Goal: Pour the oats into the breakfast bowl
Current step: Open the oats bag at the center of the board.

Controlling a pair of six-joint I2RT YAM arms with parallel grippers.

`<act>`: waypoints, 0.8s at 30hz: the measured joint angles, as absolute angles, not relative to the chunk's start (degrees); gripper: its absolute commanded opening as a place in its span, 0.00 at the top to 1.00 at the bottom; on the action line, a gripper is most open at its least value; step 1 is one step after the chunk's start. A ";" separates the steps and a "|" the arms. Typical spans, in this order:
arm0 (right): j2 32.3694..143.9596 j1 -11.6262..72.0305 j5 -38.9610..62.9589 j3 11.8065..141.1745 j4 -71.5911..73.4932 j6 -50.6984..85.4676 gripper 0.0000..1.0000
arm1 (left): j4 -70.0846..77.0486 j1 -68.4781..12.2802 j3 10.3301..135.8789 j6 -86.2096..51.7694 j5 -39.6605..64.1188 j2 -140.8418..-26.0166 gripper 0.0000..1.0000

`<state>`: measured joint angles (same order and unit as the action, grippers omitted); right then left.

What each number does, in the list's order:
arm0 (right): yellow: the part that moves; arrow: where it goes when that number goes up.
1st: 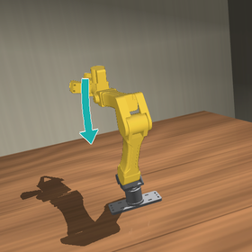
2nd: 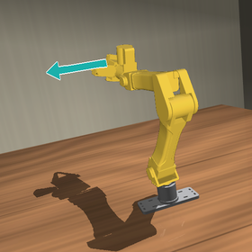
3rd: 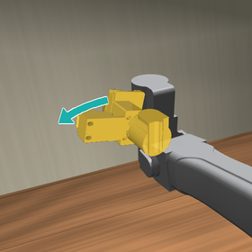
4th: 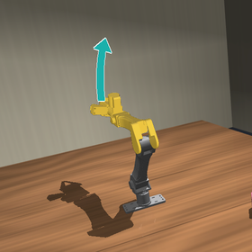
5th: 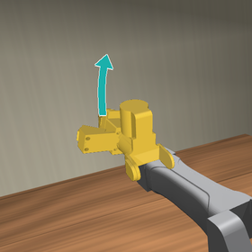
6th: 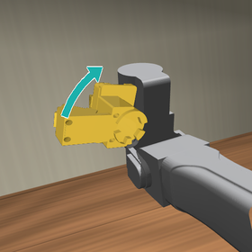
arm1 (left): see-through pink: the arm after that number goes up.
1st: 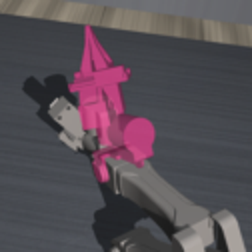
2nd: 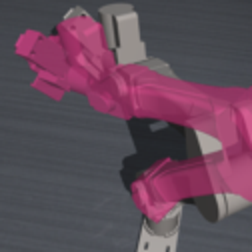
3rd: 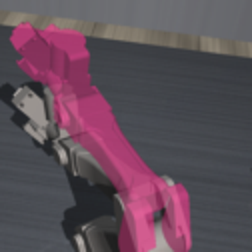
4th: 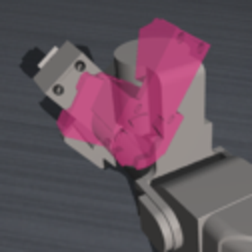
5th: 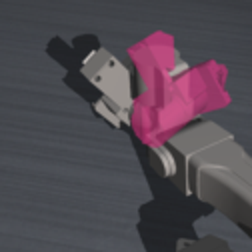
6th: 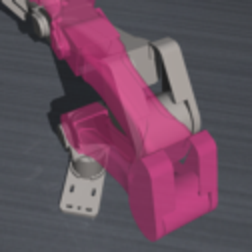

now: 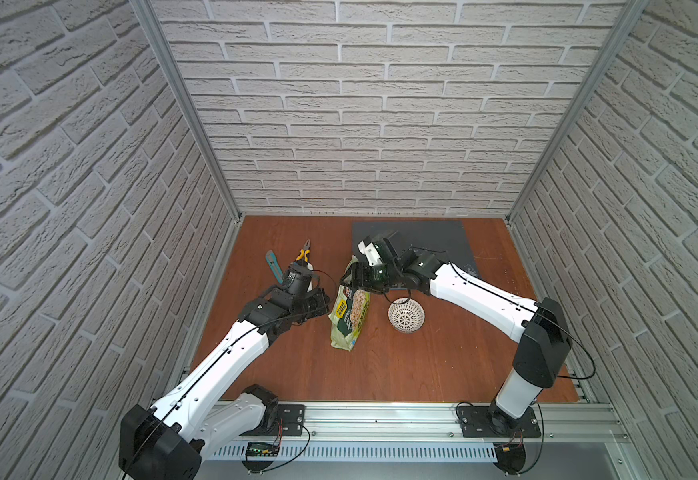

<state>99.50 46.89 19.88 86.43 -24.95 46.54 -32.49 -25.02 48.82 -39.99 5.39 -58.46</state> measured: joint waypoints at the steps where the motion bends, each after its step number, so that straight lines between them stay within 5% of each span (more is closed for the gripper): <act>1: 99.50 46.89 19.88 86.48 -24.91 46.54 0.31 | -32.51 -25.02 48.82 -39.99 5.39 -58.48 0.76; 24: 100.03 46.89 17.54 86.48 -27.53 44.93 0.35 | -32.51 -25.02 48.82 -39.99 5.37 -58.78 0.76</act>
<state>100.03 46.89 17.54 86.48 -27.53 44.93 -32.51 -25.02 48.82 -39.99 5.37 -58.78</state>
